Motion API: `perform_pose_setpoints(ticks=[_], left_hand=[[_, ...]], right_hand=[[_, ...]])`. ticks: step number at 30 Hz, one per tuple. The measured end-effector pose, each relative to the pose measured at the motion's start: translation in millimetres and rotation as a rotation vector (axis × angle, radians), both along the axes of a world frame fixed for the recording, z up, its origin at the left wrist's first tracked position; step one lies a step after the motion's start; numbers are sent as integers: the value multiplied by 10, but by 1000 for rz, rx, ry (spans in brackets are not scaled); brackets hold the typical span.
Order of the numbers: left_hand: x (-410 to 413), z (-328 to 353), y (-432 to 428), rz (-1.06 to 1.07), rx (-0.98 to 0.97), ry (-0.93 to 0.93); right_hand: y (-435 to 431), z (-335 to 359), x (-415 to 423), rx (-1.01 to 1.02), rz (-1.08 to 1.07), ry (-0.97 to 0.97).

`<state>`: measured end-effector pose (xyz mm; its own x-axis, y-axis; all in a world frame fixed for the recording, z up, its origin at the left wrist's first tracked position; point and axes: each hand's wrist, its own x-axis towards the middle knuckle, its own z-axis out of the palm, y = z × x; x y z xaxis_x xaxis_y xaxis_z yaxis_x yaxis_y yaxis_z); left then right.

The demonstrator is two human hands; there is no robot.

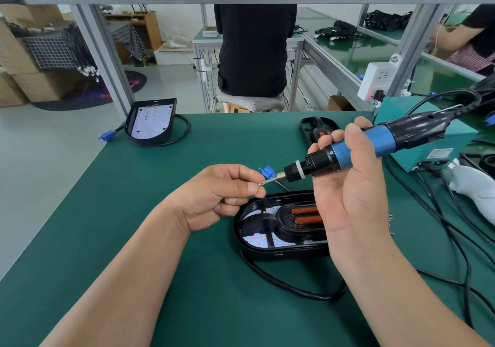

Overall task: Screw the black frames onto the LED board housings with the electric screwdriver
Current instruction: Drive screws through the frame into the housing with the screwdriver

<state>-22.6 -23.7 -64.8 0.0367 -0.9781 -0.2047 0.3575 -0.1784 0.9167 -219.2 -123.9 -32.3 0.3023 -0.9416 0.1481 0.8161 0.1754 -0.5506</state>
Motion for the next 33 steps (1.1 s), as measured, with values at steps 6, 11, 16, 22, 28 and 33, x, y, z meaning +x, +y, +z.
perform_pose_setpoints(ticks=[6, 11, 16, 22, 28, 33], left_hand=[[10, -20, 8, 5, -25, -92], [11, -8, 18, -9, -45, -132], [0, 1, 27, -20, -71, -133], [0, -10, 10, -36, -54, -105], [13, 8, 30, -64, -44, -62], [76, 34, 54, 5, 31, -138]], right_hand=[[-10, -14, 1, 14, -14, 32], [-21, -25, 3, 66, -2, 40], [-19, -5, -28, 4, 43, 47], [-31, -6, -36, 93, 1, 31], [-4, 19, -45, 130, -16, -10], [-17, 41, -86, 113, 3, -10]])
